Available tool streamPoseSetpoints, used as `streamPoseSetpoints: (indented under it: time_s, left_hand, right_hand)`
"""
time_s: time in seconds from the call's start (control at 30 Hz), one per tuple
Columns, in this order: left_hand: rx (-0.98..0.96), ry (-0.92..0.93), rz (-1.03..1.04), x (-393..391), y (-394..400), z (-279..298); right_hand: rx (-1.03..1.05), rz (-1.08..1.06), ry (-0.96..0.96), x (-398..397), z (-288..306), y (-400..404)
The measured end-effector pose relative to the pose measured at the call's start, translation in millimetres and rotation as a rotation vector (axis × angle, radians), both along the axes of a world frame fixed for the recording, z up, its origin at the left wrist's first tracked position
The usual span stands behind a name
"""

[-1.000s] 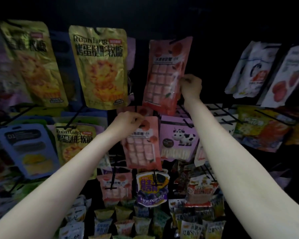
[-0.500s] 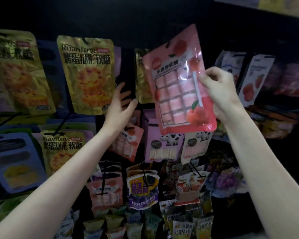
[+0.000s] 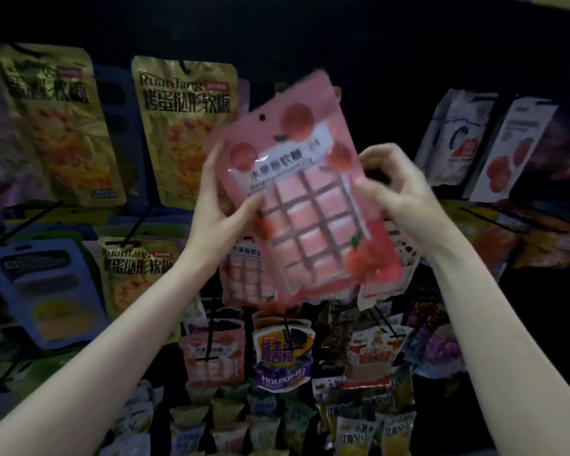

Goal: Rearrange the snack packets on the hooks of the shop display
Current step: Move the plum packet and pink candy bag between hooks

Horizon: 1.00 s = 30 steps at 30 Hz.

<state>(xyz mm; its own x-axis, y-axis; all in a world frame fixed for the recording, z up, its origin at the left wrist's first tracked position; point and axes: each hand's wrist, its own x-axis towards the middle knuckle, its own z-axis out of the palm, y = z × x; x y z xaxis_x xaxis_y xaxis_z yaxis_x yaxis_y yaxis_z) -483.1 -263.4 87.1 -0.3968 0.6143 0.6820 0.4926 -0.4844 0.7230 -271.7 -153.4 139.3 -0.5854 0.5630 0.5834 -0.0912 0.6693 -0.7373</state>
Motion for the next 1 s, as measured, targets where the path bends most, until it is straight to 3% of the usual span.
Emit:
streamPoseSetpoints:
  time_s: [0.07, 0.13, 0.23, 0.33, 0.67, 1.0]
  left_hand:
    - [-0.09, 0.14, -0.013, 4.0, -16.0, -15.6]
    - [-0.248, 0.254, -0.05, 7.4, -30.3, -46.2]
    - [-0.449, 0.251, -0.04, 0.6, -41.5, -91.4]
    - [-0.615, 0.306, 0.024, -15.8, -36.8, -113.5]
    - [-0.64, 0.362, 0.182, -51.0, -10.4, -107.2]
    - [-0.683, 0.385, 0.163, -46.8, 4.4, -103.6]
  right_hand:
    - [-0.102, 0.031, -0.059, 5.3, -25.1, -3.4]
    - [-0.017, 0.014, -0.172, 2.4, -58.5, -8.3]
    - [0.105, -0.045, -0.367, -10.9, -113.2, -14.3]
    - [0.089, -0.087, -0.476, -30.2, -148.7, -12.5]
    - [0.094, -0.161, -0.457, -79.9, -151.0, 3.9]
    - [0.08, -0.189, -0.436, -81.5, -159.0, 21.4]
